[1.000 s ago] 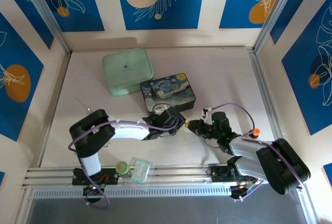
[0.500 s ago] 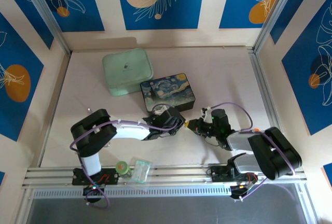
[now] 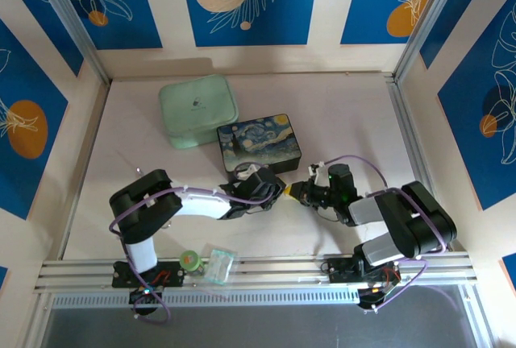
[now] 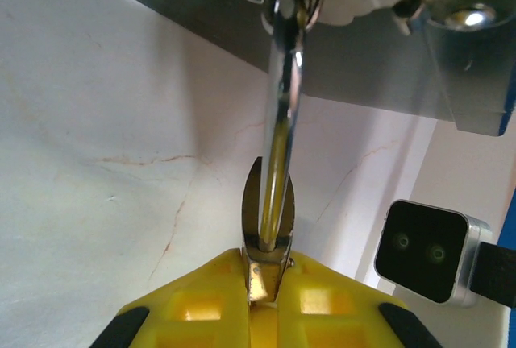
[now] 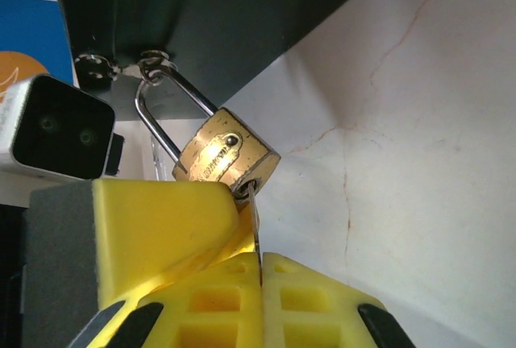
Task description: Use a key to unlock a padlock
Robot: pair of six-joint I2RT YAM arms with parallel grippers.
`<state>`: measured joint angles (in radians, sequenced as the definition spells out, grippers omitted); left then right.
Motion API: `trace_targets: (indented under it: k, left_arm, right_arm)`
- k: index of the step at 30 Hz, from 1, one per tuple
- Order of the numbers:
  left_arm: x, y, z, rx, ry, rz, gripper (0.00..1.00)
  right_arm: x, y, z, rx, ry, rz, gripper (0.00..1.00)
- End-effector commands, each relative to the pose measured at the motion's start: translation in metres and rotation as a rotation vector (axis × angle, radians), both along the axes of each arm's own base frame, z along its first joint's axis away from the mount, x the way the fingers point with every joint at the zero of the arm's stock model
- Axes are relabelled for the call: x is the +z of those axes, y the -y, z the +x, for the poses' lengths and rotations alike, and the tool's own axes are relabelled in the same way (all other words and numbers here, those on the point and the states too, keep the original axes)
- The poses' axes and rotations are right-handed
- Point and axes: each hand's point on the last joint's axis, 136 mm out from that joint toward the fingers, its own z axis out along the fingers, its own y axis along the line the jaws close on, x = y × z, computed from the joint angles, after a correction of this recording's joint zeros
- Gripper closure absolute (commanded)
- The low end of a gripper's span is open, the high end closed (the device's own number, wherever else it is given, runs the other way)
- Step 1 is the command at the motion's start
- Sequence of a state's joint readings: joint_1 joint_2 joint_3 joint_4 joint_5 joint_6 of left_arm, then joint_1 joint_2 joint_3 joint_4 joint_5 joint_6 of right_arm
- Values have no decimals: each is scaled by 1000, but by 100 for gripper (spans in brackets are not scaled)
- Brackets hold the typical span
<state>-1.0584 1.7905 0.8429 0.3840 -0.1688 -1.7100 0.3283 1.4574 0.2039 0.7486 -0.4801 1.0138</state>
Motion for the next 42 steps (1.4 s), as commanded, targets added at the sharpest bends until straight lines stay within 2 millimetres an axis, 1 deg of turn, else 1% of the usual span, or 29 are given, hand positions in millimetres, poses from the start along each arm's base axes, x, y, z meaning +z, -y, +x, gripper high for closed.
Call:
trace_targets:
  k: [1, 4, 6, 9, 12, 14, 16, 20, 22, 24, 26, 30, 34, 35, 36, 39, 42]
  left_arm:
    - [-21, -8, -22, -34, -91, 29, 89]
    - [-21, -8, -23, -33, -95, 13, 89]
    - [-23, -7, -24, -33, -101, 5, 89]
    - [-22, -7, -24, -30, -98, -2, 89]
    - [-20, -8, -23, -27, -91, -2, 89]
    - [-19, -10, -22, -22, -85, 5, 89]
    - [-20, -12, -21, -16, -86, 7, 89]
    - [-20, -12, -18, -10, -79, -2, 89]
    - [-21, -13, -17, -12, -80, 7, 88]
    - [-21, -16, -16, -6, -69, 18, 87]
    - [-20, -22, -15, 4, -56, 37, 80]
    - [-12, -32, -14, 18, -24, 63, 58]
    - [-2, -32, -13, 31, -4, 8, 33]
    - [2, -29, -13, 30, 7, -23, 29]
    - [8, -26, -12, 32, 22, -58, 27]
    - [23, -23, -8, 54, 53, -117, 26]
    - [34, -26, -4, 99, 84, -154, 30]
  right_arm:
    - [28, 2, 29, -19, 138, 33, 100]
    - [20, 4, 27, -16, 106, 23, 100]
    - [18, 4, 28, -11, 91, 42, 100]
    - [16, -1, 32, 7, 63, 91, 100]
    - [6, -8, 31, 14, 29, 107, 100]
    - [1, -8, 30, -2, 30, 109, 100]
    - [-1, -7, 30, -9, 28, 109, 100]
    - [0, -16, 24, 14, 22, 113, 100]
    - [-4, -14, 19, -5, 21, 88, 100]
    - [-6, -7, 17, -30, 29, 69, 100]
    - [-6, 1, 17, -51, 24, 52, 100]
    - [-3, 8, 12, -55, 37, -6, 100]
    - [6, 11, 6, -49, 47, -40, 100]
    - [9, 10, 4, -43, 51, -38, 100]
    - [13, 9, 2, -37, 58, -37, 100]
    - [25, 6, -2, -29, 75, -38, 100]
    - [39, 5, -7, -35, 100, -42, 100]
